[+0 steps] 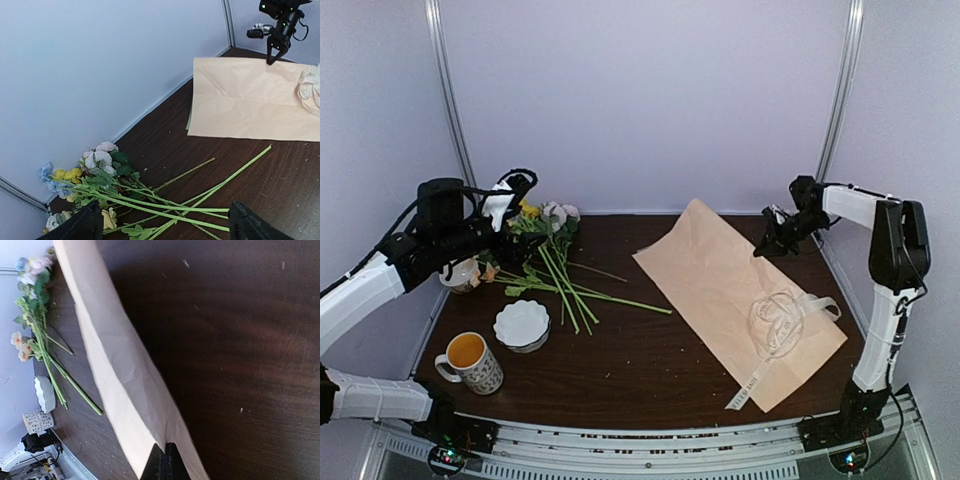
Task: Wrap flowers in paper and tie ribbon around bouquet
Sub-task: Pick up the folded wrapping paper from the corner of the board, then place the folded wrapping paper at the center of the board.
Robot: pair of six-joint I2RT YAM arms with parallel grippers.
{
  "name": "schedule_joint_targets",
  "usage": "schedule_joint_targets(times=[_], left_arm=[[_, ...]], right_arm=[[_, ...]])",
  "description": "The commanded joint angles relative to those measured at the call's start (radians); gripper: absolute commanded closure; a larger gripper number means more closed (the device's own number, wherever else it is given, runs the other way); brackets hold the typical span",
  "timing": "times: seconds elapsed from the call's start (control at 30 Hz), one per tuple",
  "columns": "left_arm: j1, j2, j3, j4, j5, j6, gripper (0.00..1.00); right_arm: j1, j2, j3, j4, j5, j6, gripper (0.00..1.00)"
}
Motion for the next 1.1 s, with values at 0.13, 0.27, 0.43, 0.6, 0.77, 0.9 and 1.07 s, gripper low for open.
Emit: schedule_joint_targets(times=[0.13, 0.27, 0.43, 0.6, 0.77, 0.9, 1.07], left_arm=[[-0.003, -0.035, -0.02, 0.044, -0.026, 0.012, 0.1], [-0.003, -0.043, -0.022, 0.047, -0.029, 0.011, 0.1], [-0.004, -0.044, -0.019, 0.05, -0.031, 0.005, 0.1], [-0.003, -0.044, -0.016, 0.05, -0.033, -0.001, 0.1], [-0.004, -0.036, 0.008, 0.021, -0.067, -0.018, 0.1], [-0.003, -0.025, 0.035, 0.001, -0.114, -0.036, 0.1], [-0.003, -0.032, 0.032, 0.007, -0.176, -0.037, 0.1]], right_arm=[[0.054, -0.497, 0.039, 0.356, 0.307, 0.1, 1.0], [0.055, -0.697, -0.061, 0.525, 0.447, 0.085, 1.0], [0.11, -0.82, -0.148, 0.646, 0.384, 0.062, 1.0], [0.271, -0.836, -0.142, 0.69, 0.268, 0.025, 1.0], [0.453, -0.757, -0.133, 0.883, 0.141, 0.159, 1.0], [0.567, -0.683, -0.182, 1.115, 0.134, 0.339, 1.0], [0.606, -0.609, -0.296, 1.398, 0.237, 0.619, 1.0]])
